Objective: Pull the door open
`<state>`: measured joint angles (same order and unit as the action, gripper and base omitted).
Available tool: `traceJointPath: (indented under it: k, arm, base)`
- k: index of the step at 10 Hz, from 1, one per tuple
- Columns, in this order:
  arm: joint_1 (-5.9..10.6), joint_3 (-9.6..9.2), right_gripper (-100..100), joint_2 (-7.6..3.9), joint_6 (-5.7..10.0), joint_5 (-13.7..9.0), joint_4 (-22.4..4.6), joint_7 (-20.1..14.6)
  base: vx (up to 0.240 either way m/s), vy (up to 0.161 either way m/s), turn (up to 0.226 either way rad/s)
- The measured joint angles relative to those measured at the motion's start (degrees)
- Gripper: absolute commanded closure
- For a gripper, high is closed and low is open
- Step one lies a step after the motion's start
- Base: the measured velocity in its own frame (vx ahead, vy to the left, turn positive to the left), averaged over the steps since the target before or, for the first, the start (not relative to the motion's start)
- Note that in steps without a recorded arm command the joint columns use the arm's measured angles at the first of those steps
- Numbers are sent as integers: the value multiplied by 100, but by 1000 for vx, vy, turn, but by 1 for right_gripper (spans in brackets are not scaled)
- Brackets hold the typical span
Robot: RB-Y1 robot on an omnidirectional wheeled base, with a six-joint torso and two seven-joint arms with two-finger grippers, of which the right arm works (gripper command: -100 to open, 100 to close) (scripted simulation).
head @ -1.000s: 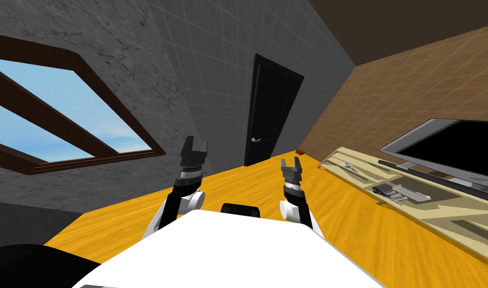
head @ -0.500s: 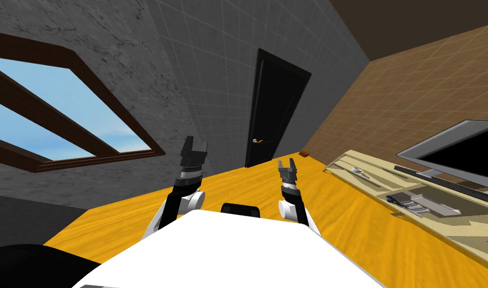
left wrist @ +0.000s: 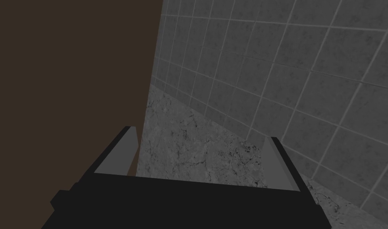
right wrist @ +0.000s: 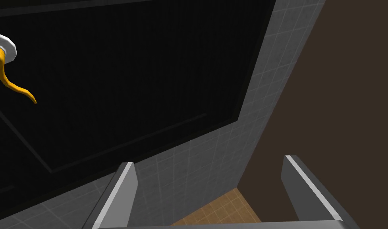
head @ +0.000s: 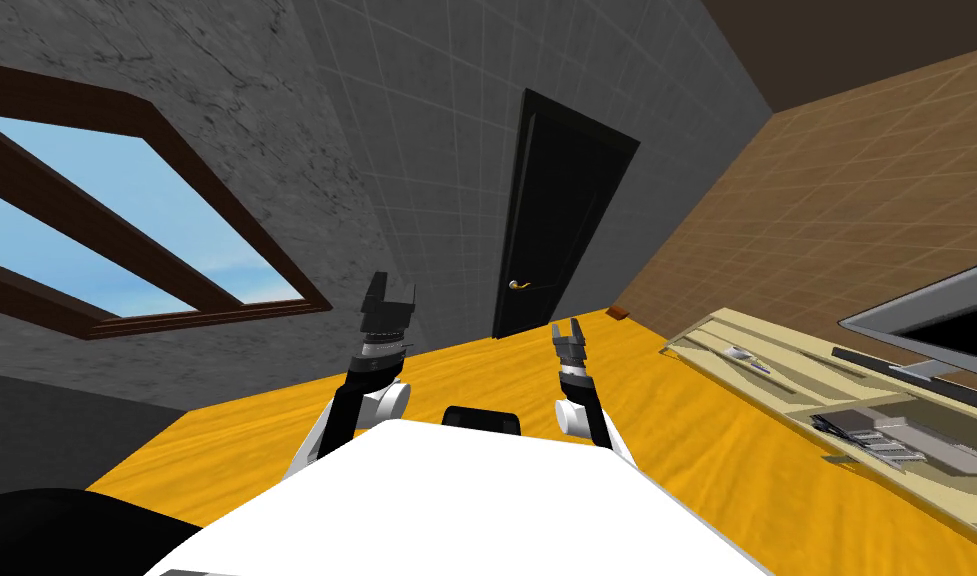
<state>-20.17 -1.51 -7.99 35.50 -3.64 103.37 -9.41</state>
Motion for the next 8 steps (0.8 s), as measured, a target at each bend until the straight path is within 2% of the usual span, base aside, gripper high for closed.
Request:
traceJointPath:
  k: [8]
  arm:
    - [435,-168,-100,-303,42,-117,-997,7]
  base:
    - [96,-31,78]
